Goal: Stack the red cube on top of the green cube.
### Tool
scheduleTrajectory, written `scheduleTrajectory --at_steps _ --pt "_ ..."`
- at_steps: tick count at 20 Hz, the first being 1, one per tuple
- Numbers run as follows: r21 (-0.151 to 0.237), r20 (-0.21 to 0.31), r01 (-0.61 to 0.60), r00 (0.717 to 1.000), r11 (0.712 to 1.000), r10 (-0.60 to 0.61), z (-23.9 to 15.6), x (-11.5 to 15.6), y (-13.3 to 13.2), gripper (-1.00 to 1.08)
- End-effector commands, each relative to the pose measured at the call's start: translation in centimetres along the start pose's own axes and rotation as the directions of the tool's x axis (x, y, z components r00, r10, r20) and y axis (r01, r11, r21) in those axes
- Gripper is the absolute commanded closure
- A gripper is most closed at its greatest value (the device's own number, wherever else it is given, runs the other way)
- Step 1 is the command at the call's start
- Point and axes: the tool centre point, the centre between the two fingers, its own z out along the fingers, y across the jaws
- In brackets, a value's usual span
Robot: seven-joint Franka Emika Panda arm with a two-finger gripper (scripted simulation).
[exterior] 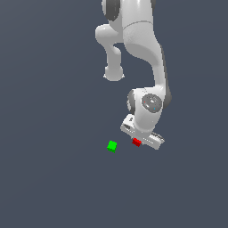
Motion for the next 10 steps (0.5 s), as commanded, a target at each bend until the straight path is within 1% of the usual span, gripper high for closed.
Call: scheduleTrajectory --at_steps 1,6,10 --pt "0.002 -0.001 0.000 1.000 1.000 0.000 -1.8 0.0 0.0 1.08" --pt "0.002 -0.001 0.000 1.000 1.000 0.000 -5.1 0.0 0.0 1.08" --pt "0.002 -0.001 0.000 1.000 1.000 0.000 -6.7 0.0 0.0 1.08"
